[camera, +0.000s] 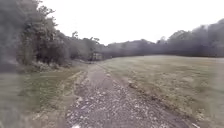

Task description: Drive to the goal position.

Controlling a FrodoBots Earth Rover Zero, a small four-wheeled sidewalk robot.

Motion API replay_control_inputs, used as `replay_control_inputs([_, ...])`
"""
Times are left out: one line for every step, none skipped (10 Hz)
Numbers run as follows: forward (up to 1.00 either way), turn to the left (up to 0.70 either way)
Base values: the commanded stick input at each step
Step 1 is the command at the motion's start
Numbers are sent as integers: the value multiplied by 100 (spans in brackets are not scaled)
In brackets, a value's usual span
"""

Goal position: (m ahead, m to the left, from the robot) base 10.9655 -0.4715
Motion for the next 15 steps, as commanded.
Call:
replay_control_inputs([45,27])
replay_control_inputs([45,27])
replay_control_inputs([45,27])
replay_control_inputs([45,23])
replay_control_inputs([45,5])
replay_control_inputs([45,0])
replay_control_inputs([45,0])
replay_control_inputs([45,0])
replay_control_inputs([45,0])
replay_control_inputs([45,0])
replay_control_inputs([45,0])
replay_control_inputs([45,0])
replay_control_inputs([45,0])
replay_control_inputs([45,0])
replay_control_inputs([45,0])
